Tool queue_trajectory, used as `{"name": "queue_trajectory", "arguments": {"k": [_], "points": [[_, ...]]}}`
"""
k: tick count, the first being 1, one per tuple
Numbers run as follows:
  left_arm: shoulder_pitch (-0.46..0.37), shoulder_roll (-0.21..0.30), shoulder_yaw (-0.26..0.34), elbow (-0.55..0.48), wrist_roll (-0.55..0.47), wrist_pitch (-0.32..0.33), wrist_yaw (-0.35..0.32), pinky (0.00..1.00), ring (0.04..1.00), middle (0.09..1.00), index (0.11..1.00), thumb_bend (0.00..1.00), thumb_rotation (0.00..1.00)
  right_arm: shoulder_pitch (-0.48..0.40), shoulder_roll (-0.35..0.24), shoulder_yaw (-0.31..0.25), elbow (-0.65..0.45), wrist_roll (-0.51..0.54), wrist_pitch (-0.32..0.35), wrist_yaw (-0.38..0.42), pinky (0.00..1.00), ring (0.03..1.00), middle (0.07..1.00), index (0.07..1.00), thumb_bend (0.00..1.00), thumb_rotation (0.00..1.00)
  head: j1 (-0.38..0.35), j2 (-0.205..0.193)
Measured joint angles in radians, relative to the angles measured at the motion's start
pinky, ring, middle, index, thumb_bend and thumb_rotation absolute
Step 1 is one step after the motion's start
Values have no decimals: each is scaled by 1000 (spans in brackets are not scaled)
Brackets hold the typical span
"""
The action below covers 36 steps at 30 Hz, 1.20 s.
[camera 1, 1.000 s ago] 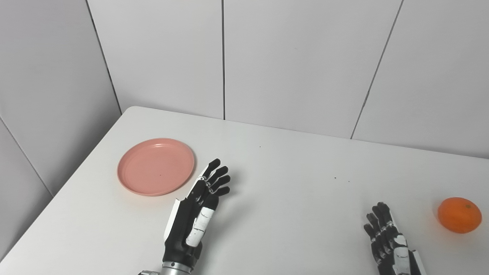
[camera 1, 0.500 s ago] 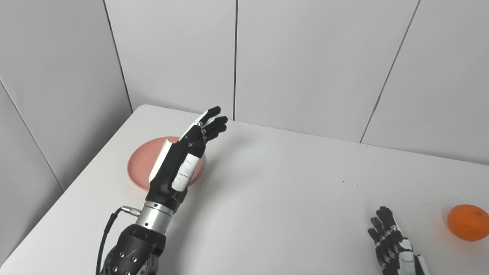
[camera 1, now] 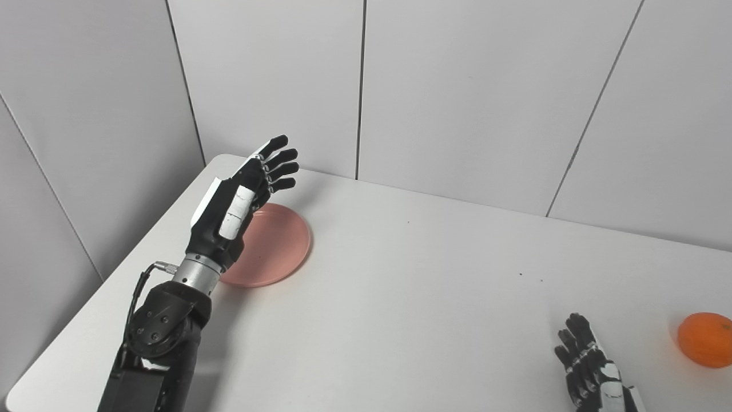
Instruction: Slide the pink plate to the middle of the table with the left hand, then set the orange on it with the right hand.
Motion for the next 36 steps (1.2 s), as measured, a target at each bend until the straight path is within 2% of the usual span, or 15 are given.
{"name": "queue_trajectory", "arguments": {"k": [5, 13, 17, 25, 31, 36], "points": [[-40, 15, 25, 102, -52, -26, -20, 789, 830, 873, 895, 987, 892, -1, 0, 1, 0, 6, 0, 2, 1000, 990, 979, 949, 726, 1000, 3, -3], [-92, 71, 81, 228, -120, -41, -52, 798, 871, 887, 912, 1000, 874, -1, -2, -1, 1, 8, 0, 2, 1000, 989, 978, 950, 725, 1000, 3, -3], [-108, 88, 94, 281, -121, -70, -64, 803, 874, 902, 934, 985, 887, 0, -3, -1, 1, 8, 0, 2, 1000, 994, 980, 950, 724, 1000, 3, -5], [-127, 102, 115, 354, -120, -76, -62, 786, 862, 912, 959, 1000, 864, -1, -4, 0, 2, 9, 0, 2, 1000, 986, 974, 949, 737, 1000, 3, -3], [-141, 132, 126, 432, -115, -108, -62, 792, 859, 908, 926, 1000, 857, -1, -6, -1, 2, 11, 0, 3, 1000, 981, 975, 962, 740, 1000, 18, -3], [-143, 141, 128, 506, -106, -136, -61, 787, 857, 909, 934, 1000, 839, 0, -9, -2, 2, 12, 0, 3, 1000, 981, 971, 957, 744, 1000, 18, -2]]}}
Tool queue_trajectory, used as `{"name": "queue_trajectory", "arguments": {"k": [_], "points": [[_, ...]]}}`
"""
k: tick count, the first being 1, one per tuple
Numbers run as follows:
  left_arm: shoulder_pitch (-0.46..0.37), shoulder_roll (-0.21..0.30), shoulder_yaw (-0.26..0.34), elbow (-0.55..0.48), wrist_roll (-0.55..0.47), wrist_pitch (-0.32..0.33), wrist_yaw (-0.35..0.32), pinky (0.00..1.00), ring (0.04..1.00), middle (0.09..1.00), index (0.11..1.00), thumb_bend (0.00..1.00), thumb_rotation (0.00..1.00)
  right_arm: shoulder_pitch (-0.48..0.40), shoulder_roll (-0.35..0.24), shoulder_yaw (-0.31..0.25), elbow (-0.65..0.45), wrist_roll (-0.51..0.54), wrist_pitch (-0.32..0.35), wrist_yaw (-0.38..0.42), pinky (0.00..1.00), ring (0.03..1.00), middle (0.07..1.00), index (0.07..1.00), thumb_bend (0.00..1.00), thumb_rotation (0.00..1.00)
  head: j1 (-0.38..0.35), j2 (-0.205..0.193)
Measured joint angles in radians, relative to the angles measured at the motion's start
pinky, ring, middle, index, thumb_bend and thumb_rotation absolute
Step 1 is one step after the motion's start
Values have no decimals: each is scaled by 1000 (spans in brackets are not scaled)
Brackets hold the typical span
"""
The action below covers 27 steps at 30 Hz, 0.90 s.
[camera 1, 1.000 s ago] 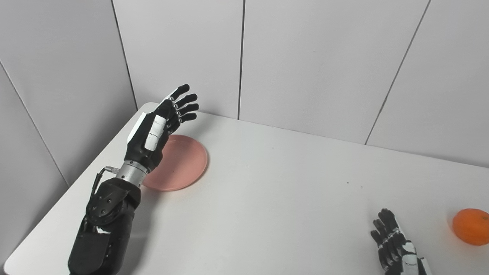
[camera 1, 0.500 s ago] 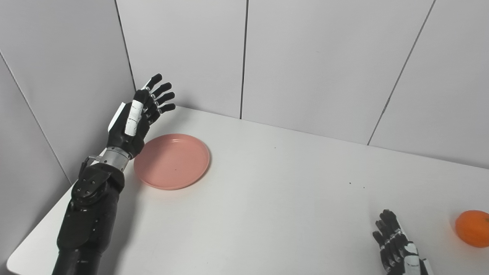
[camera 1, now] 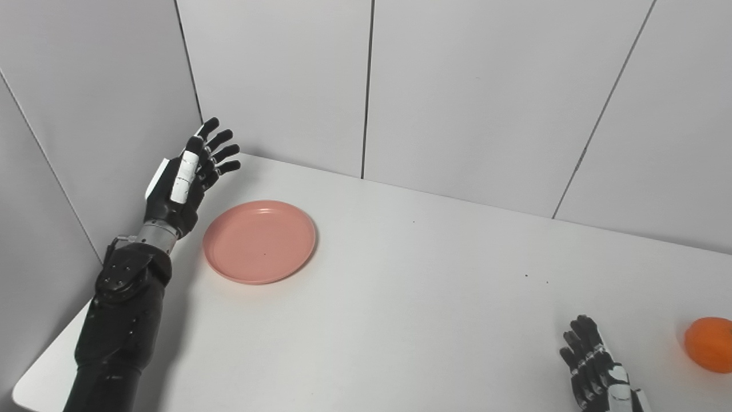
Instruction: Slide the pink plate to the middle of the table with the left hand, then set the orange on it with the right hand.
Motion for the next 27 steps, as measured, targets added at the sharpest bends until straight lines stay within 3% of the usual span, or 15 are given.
{"name": "queue_trajectory", "arguments": {"k": [14, 27], "points": [[-54, 42, 8, 207, 49, -85, 21, 811, 861, 899, 924, 1000, 852, 0, 0, 0, 0, -3, 0, -1, 1000, 976, 962, 951, 744, 1000, -14, 6], [-65, 44, 1, 351, 64, -100, 21, 820, 866, 897, 922, 1000, 855, 1, -1, 0, 0, -2, 0, 0, 1000, 971, 956, 946, 751, 1000, -20, 9]]}}
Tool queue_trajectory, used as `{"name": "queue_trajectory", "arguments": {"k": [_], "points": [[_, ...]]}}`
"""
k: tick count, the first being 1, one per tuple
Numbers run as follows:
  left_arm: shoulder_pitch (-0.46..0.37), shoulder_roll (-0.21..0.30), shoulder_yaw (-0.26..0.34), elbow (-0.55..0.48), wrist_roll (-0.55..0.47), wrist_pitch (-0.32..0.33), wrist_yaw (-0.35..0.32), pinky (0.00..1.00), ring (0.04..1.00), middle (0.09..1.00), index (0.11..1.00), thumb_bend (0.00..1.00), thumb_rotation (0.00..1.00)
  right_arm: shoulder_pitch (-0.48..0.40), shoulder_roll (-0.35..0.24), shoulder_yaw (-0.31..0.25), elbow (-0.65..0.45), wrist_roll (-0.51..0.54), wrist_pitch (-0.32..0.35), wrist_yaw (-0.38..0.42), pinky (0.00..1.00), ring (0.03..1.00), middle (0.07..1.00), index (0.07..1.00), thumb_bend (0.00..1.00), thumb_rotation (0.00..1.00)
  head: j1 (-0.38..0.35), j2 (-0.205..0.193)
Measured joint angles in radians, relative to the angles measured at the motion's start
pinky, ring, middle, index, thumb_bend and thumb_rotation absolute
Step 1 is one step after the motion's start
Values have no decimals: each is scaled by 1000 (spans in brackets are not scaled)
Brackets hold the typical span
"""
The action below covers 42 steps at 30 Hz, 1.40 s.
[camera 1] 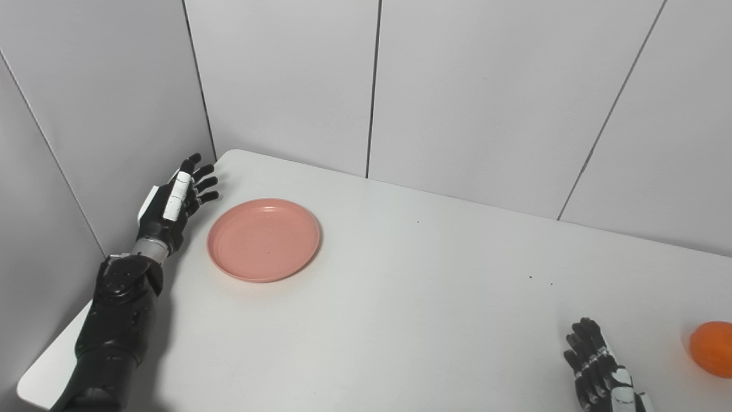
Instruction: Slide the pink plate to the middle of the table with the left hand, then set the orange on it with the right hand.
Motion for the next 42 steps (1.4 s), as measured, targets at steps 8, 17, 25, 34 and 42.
{"name": "queue_trajectory", "arguments": {"k": [8, 17, 25, 34, 42], "points": [[-8, -2, -19, 73, -1, -47, -39, 855, 883, 921, 944, 966, 886, 0, 0, 0, -1, -3, 0, -1, 1000, 967, 951, 942, 754, 1000, -6, 2], [-24, -2, -37, 125, -22, -88, -76, 834, 882, 902, 938, 1000, 817, 3, 1, 1, -4, -10, 0, -1, 1000, 969, 950, 938, 744, 1000, -12, 9], [-19, -13, -48, 113, -34, -100, -94, 797, 892, 907, 916, 1000, 819, 4, 1, 0, -4, -17, 0, -1, 1000, 960, 947, 939, 733, 1000, -17, 12], [8, -41, -60, 37, -35, -66, -98, 776, 862, 896, 913, 1000, 832, 5, 6, -1, -8, -23, 0, -3, 1000, 961, 945, 935, 739, 1000, -21, 17], [18, -62, -55, -3, -77, -18, -108, 749, 841, 882, 904, 1000, 815, 6, 7, -1, -10, -26, 0, -6, 1000, 964, 946, 938, 743, 1000, -28, 20]]}}
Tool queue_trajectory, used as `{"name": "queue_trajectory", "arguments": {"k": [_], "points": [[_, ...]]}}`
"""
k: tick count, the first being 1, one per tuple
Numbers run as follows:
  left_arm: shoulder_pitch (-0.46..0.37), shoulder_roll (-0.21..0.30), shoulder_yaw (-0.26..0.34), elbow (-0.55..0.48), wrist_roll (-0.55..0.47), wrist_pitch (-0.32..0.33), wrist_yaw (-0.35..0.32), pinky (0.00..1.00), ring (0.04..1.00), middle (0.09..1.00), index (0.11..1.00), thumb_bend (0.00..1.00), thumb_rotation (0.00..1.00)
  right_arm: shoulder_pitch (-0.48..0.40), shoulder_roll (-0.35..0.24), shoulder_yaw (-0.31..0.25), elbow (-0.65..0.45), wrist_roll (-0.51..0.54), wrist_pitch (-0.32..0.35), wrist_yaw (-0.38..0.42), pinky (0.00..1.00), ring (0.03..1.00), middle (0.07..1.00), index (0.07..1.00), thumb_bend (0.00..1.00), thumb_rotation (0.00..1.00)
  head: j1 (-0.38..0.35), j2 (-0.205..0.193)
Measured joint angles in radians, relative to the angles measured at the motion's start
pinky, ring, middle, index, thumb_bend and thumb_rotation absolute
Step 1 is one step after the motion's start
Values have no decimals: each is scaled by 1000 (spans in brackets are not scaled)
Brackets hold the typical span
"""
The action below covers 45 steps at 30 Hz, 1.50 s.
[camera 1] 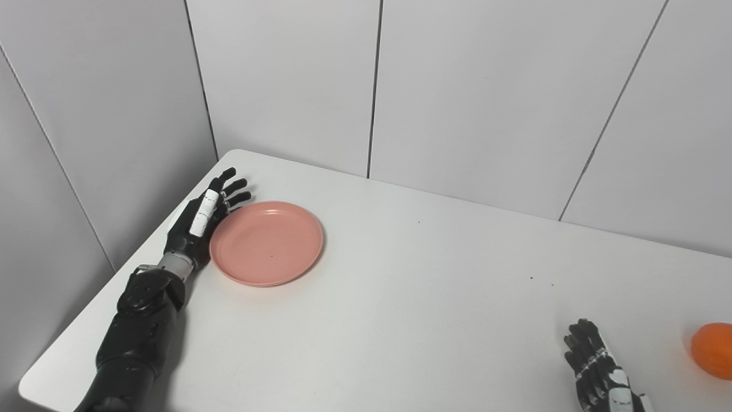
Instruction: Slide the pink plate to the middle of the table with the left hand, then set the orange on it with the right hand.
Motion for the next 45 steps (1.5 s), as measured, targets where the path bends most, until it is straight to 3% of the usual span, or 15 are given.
{"name": "queue_trajectory", "arguments": {"k": [13, 19, 26, 45], "points": [[23, -52, -12, -96, -6, 69, -16, 751, 855, 893, 942, 1000, 848, 0, 5, 0, -5, -15, 0, -5, 1000, 954, 938, 929, 772, 999, -5, 6], [35, -86, -12, -149, -16, 115, -7, 728, 845, 867, 918, 1000, 846, 3, 6, 1, -10, -16, 2, -5, 1000, 955, 939, 931, 766, 997, -8, 9], [39, -112, -32, -196, -18, 159, 0, 740, 866, 901, 926, 994, 854, 5, 11, 1, -12, -16, 2, -14, 1000, 957, 935, 928, 765, 991, -14, 12], [41, -147, -74, -222, -15, 173, 10, 757, 875, 899, 938, 994, 864, 12, 17, 9, -23, -39, 18, -31, 1000, 948, 921, 917, 799, 971, -55, 44]]}}
